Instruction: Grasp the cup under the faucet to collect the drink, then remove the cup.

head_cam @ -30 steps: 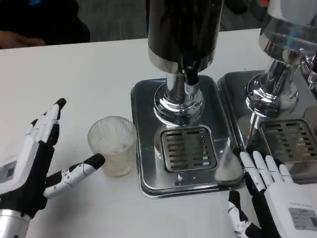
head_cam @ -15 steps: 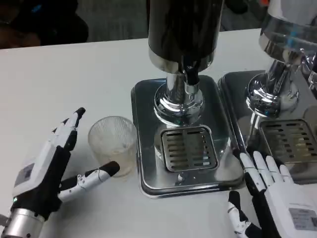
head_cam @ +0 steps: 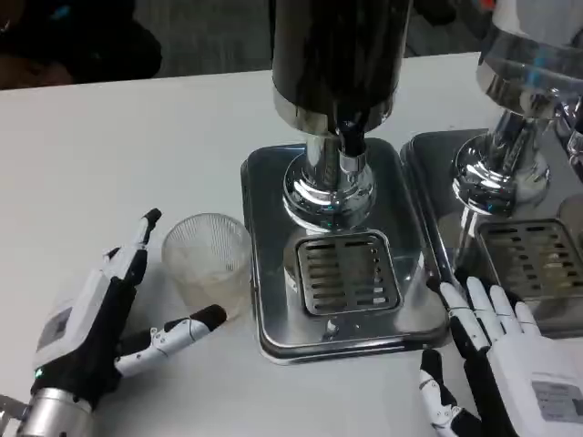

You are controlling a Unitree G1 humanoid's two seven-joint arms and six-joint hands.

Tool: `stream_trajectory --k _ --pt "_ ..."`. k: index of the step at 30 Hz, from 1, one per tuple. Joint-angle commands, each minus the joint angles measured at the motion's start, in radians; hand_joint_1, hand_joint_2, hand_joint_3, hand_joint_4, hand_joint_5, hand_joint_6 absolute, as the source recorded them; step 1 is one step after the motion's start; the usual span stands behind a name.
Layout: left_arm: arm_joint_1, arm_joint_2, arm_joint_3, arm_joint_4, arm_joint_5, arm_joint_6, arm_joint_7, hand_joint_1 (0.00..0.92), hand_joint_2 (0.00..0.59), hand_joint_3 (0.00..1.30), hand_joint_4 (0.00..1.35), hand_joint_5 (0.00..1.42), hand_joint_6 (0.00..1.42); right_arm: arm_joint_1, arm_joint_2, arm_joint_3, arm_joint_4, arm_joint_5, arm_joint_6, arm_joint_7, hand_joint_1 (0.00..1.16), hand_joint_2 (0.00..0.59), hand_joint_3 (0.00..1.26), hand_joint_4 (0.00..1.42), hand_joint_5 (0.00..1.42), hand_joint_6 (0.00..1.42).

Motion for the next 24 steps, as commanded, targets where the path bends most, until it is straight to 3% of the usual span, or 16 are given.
stream_trajectory --k 1,19,24 --pt "-0.034 -0.009 -0.015 0.043 -0.010 -0.027 0.002 0.222 0.035 0.00 0.00 0.10 0.06 0.002 0.008 0.000 0.008 0.004 0.009 -0.015 0.34 0.549 0.10 0.00 0.00 0.00" --pt "-0.110 -0.022 -0.042 0.159 -0.076 -0.085 -0.053 0.230 0.047 0.00 0.00 0.21 0.15 0.020 0.024 0.014 -0.006 -0.003 0.020 -0.021 0.34 0.547 0.11 0.00 0.00 0.00" --pt "-0.128 -0.029 -0.046 0.178 -0.082 -0.097 -0.063 0.229 0.047 0.00 0.00 0.22 0.18 0.023 0.022 0.010 -0.011 -0.004 0.019 -0.021 0.19 0.513 0.11 0.00 0.00 0.00"
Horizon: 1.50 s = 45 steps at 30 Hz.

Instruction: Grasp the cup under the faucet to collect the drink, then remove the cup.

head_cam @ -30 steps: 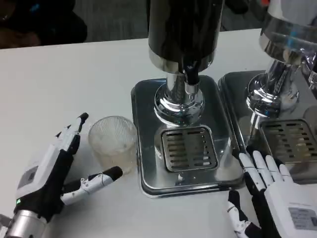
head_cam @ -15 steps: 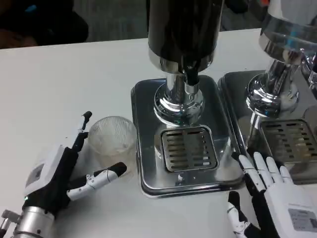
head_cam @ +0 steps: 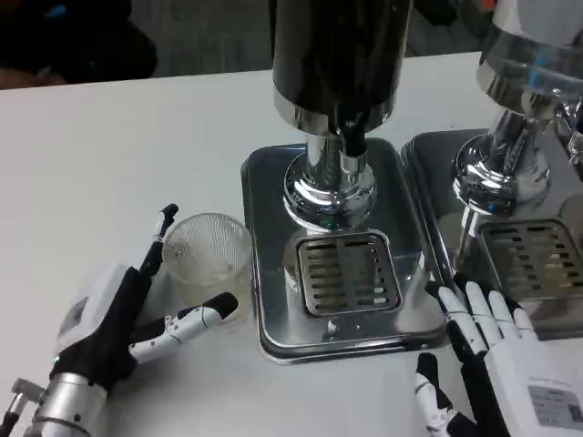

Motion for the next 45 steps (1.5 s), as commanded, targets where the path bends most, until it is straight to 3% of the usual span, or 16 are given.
stream_trajectory --k 1,15,25,30,45 --pt "-0.028 -0.007 -0.012 0.027 -0.004 -0.020 -0.017 0.229 0.048 0.00 0.00 0.22 0.18 0.011 -0.003 -0.004 -0.011 0.003 0.001 -0.016 0.19 0.511 0.11 0.00 0.00 0.00" --pt "-0.085 -0.010 -0.048 0.087 0.019 -0.021 -0.013 0.248 0.057 0.03 0.06 0.28 0.21 0.022 0.003 -0.004 -0.013 0.005 0.003 -0.015 0.17 0.527 0.11 0.00 0.00 0.00" --pt "-0.098 -0.001 -0.085 0.091 0.051 -0.031 0.020 0.322 0.079 0.12 0.16 0.36 0.26 0.034 0.004 -0.003 -0.019 0.004 0.003 -0.014 0.16 0.518 0.12 0.00 0.00 0.01" --pt "-0.097 0.005 -0.096 0.092 0.057 -0.030 0.054 0.430 0.101 0.23 0.27 0.45 0.34 0.027 0.004 -0.005 -0.016 0.008 0.000 -0.014 0.16 0.517 0.13 0.00 0.00 0.04" --pt "-0.098 0.006 -0.100 0.098 0.081 -0.045 0.119 0.447 0.122 0.30 0.37 0.55 0.45 0.022 0.002 -0.001 -0.012 0.014 0.001 -0.009 0.15 0.519 0.13 0.00 0.02 0.08"
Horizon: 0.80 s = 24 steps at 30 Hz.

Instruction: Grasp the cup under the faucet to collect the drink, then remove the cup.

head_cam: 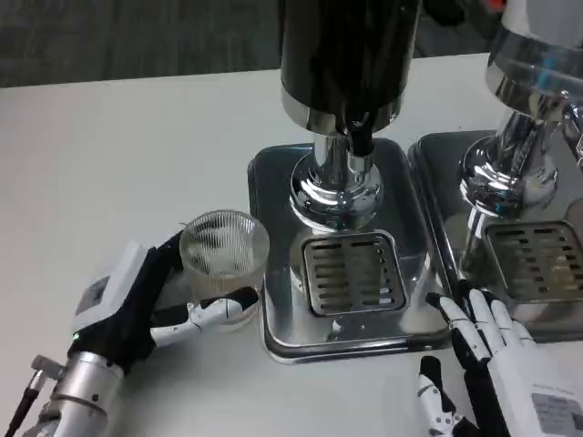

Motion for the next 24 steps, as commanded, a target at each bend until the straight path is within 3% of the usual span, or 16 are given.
stream_trajectory --k 1,14,24 --pt "0.000 0.002 -0.015 0.013 0.026 -0.022 0.023 0.450 0.124 0.30 0.37 0.55 0.46 0.001 -0.003 0.000 -0.008 0.003 -0.001 -0.009 0.15 0.521 0.13 0.00 0.02 0.09" --pt "-0.012 -0.003 -0.025 0.041 0.053 -0.043 0.087 0.479 0.148 0.36 0.46 0.69 0.66 -0.002 -0.003 -0.005 -0.009 0.007 0.004 -0.004 0.16 0.527 0.13 0.00 0.04 0.12" --pt "-0.019 0.001 -0.032 0.049 0.057 -0.051 0.112 0.473 0.147 0.37 0.47 0.70 0.68 -0.005 0.003 -0.004 -0.006 0.009 0.007 -0.006 0.16 0.528 0.13 0.00 0.05 0.15"
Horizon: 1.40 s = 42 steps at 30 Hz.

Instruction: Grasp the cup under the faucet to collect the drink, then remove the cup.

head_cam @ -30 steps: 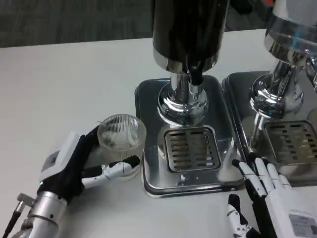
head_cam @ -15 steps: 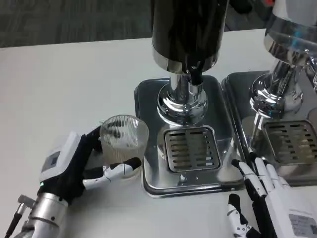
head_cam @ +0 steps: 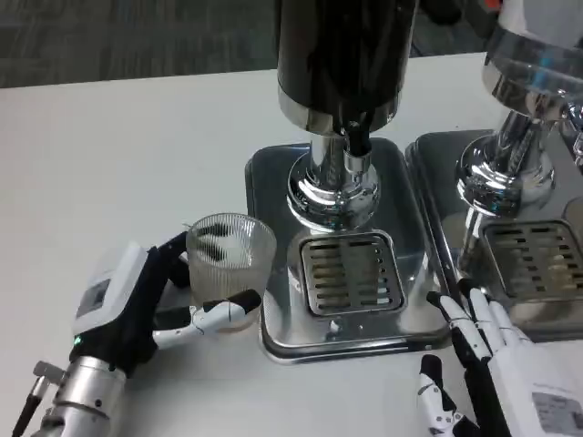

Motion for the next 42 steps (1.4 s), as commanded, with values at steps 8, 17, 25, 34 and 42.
stream_trajectory --k 8,17,25,34,42 --pt "-0.017 -0.006 -0.004 0.021 0.033 -0.015 0.069 0.466 0.154 0.37 0.47 0.70 0.67 -0.021 0.000 -0.011 0.003 0.012 0.004 -0.009 0.16 0.528 0.13 0.00 0.05 0.16" --pt "-0.025 -0.013 -0.009 0.019 0.081 -0.015 0.166 0.461 0.158 0.39 0.49 0.71 0.70 -0.036 -0.004 -0.016 0.013 0.020 0.004 -0.010 0.16 0.528 0.13 0.00 0.06 0.17" --pt "-0.034 -0.021 -0.016 0.029 0.094 -0.024 0.207 0.459 0.166 0.40 0.49 0.72 0.72 -0.043 -0.007 -0.017 0.014 0.020 0.002 -0.008 0.16 0.528 0.13 0.00 0.06 0.17" --pt "-0.051 -0.032 -0.026 0.045 0.112 -0.027 0.230 0.456 0.167 0.40 0.49 0.73 0.73 -0.046 -0.010 -0.023 0.016 0.026 0.002 -0.003 0.16 0.528 0.13 0.00 0.06 0.17" --pt "-0.056 -0.035 -0.032 0.057 0.110 -0.031 0.239 0.519 0.190 0.41 0.51 0.76 0.79 -0.046 -0.011 -0.025 0.018 0.027 -0.001 -0.007 0.16 0.532 0.13 0.00 0.06 0.18"
